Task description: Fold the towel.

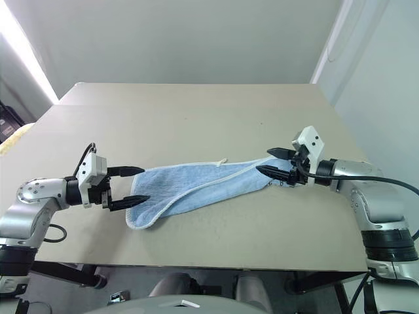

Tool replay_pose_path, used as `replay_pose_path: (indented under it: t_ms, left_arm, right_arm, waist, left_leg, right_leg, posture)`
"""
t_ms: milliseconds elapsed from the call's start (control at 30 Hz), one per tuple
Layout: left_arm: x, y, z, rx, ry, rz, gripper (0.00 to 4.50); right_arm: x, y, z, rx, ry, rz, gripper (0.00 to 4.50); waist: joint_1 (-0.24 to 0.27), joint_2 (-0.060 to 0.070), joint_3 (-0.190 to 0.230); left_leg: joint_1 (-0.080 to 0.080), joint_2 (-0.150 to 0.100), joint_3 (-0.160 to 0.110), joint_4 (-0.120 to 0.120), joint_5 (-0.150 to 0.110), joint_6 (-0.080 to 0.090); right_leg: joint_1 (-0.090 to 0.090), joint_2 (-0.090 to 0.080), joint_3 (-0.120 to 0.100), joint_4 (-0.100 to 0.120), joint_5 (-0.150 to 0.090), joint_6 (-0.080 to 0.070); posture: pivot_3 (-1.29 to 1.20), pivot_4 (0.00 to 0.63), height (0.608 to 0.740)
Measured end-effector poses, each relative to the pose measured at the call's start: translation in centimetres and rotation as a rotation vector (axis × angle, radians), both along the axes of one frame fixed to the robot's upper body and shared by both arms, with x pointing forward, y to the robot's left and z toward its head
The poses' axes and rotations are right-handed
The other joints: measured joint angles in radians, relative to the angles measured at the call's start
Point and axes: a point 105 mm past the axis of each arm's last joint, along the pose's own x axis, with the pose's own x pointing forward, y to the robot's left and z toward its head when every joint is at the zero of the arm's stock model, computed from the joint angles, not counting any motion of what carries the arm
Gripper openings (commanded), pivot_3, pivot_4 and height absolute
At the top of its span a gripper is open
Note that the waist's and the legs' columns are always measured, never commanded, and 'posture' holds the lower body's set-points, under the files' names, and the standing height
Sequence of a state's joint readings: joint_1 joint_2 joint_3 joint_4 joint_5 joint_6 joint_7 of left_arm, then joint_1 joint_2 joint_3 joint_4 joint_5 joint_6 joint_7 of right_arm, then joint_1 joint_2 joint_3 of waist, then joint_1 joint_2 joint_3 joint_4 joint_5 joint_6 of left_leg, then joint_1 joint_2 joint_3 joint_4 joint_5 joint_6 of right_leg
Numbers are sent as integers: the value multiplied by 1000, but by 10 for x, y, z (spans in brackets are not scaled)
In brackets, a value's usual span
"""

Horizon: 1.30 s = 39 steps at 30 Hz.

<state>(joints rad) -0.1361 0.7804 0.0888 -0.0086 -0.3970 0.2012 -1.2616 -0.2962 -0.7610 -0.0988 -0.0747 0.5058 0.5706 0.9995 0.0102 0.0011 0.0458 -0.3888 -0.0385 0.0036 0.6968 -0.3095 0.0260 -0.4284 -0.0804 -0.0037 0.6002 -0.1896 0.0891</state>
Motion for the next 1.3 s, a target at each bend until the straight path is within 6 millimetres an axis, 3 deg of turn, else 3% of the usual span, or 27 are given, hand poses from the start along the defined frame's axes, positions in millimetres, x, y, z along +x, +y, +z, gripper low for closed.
replay_pose_path:
  t_ms: [300,567,667,967,1167,1233,1300]
  left_arm:
    - [-36,-5,-25,105,34,-133,4500]
    - [-35,-10,-64,205,-7,-129,4500]
    - [-29,-12,-64,201,-52,-142,3894]
    - [-30,-15,-57,64,3,-145,773]
    - [-13,-3,-41,-8,26,-70,773]
    - [-15,2,-46,-6,58,-65,148]
    - [-17,4,-49,-10,80,-80,65]
  right_arm:
    - [0,0,4,41,24,-18,3425]
    - [3,1,8,36,16,-24,3425]
    - [4,1,8,33,15,-30,3464]
    - [1,-3,-1,25,44,-47,3464]
    - [2,-5,0,5,30,-53,3464]
    - [2,-6,0,-2,29,-56,3464]
    - [4,-8,-2,-8,36,-77,3464]
  waist:
    - [3,2,0]
    - [5,5,-1]
    - [6,5,-1]
    - [3,5,-1]
    - [4,5,-1]
    - [2,5,-1]
    - [1,5,-1]
  left_leg:
    - [0,0,0,0,0,0]
    - [0,0,0,0,0,0]
    - [0,0,0,0,0,0]
    - [-1,0,0,0,0,0]
    - [0,0,0,0,0,0]
    - [0,0,0,0,0,1]
    - [0,0,0,0,0,1]
  right_leg:
    - [0,-1,0,-1,0,0]
    - [0,-1,0,-1,0,0]
    - [1,-1,-1,-1,0,0]
    - [0,-1,0,-1,0,0]
    - [1,1,-2,0,0,0]
    - [1,1,-2,-1,0,0]
    - [1,1,-1,-1,0,0]
  posture:
    - [0,0,726]
    - [0,0,726]
    - [0,0,726]
    - [0,0,726]
    - [0,0,726]
    - [0,0,726]
    - [0,0,726]
